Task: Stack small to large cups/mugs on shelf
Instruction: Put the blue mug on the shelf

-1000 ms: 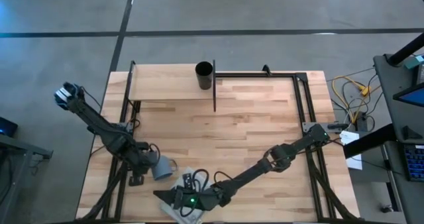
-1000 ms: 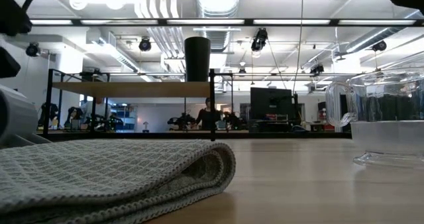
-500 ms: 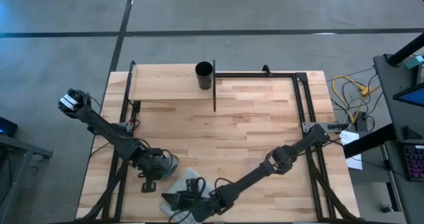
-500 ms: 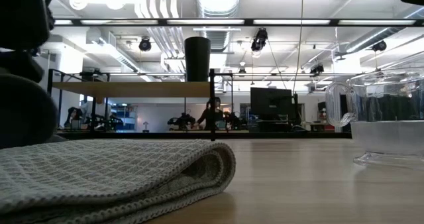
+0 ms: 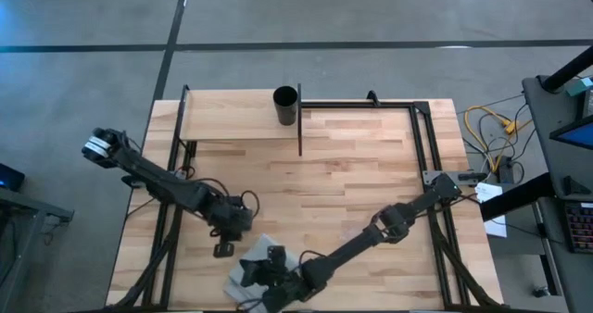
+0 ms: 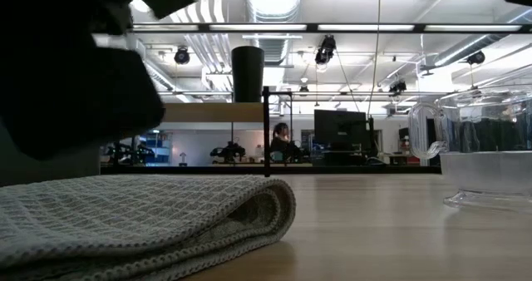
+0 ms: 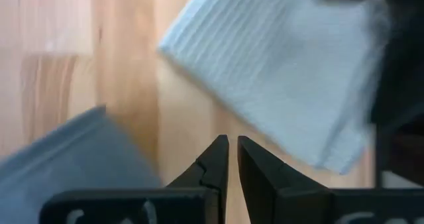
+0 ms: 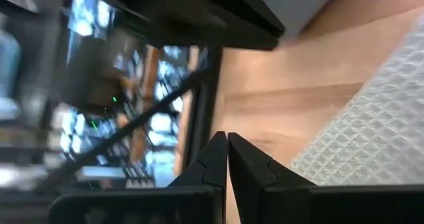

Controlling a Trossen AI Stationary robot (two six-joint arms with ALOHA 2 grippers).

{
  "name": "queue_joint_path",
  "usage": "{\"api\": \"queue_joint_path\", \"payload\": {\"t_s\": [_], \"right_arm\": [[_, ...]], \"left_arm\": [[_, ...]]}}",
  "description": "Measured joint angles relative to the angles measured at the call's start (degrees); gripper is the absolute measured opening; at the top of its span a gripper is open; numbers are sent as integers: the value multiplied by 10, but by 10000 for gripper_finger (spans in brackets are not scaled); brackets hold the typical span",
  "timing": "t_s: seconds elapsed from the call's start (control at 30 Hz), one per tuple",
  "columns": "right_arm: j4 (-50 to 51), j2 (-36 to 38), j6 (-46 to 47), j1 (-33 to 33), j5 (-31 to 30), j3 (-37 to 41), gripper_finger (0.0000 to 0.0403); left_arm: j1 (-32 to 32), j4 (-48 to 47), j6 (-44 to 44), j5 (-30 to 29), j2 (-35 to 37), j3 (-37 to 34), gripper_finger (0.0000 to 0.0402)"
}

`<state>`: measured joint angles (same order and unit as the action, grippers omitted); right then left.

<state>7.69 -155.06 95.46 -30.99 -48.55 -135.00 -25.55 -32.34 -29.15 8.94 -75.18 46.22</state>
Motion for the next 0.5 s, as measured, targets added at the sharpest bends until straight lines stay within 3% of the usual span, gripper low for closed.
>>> {"api": "queue_joint_path", "payload": {"t_s": [0.3, 0.5], "right_arm": [[-66, 0, -109, 68, 223, 0, 9], [-150, 1, -163, 100, 302, 0, 9]], "left_arm": [[-1, -27, -5, -15, 74, 41, 19], [-1, -68, -5, -46, 107, 53, 19]]}}
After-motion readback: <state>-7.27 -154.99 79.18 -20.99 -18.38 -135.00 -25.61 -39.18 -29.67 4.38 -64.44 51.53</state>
